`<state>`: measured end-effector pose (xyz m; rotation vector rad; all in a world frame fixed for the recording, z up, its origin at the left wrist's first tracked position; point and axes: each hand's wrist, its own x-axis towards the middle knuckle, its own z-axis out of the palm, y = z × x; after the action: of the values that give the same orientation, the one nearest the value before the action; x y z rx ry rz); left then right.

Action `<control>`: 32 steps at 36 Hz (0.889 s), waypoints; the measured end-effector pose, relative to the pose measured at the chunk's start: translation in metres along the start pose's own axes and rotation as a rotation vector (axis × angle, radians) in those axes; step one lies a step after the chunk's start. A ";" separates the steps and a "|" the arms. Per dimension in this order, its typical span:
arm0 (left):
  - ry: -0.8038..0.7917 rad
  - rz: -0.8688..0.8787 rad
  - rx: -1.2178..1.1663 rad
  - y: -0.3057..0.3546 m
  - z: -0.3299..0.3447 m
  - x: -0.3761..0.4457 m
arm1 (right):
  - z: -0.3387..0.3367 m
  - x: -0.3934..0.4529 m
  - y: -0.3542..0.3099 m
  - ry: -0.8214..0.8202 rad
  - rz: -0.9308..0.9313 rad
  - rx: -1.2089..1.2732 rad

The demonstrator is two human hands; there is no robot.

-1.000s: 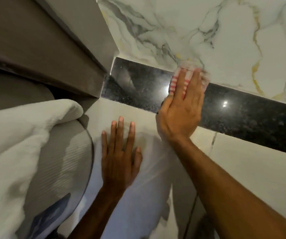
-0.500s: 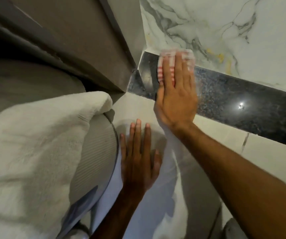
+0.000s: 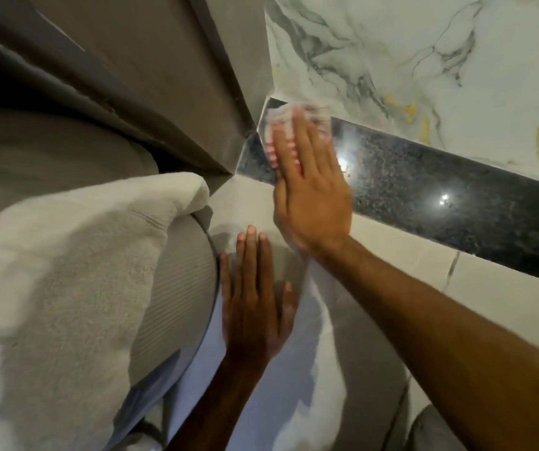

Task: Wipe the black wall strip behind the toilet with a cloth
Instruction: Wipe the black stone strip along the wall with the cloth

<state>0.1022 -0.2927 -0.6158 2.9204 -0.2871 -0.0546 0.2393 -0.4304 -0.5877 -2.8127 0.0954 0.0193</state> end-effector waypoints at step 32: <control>-0.094 0.053 0.132 0.000 -0.004 0.005 | -0.012 -0.020 0.063 0.147 0.294 -0.046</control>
<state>0.1077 -0.2932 -0.6115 3.0444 -0.3973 -0.1715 0.2151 -0.4922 -0.5958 -2.8164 0.5485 -0.1187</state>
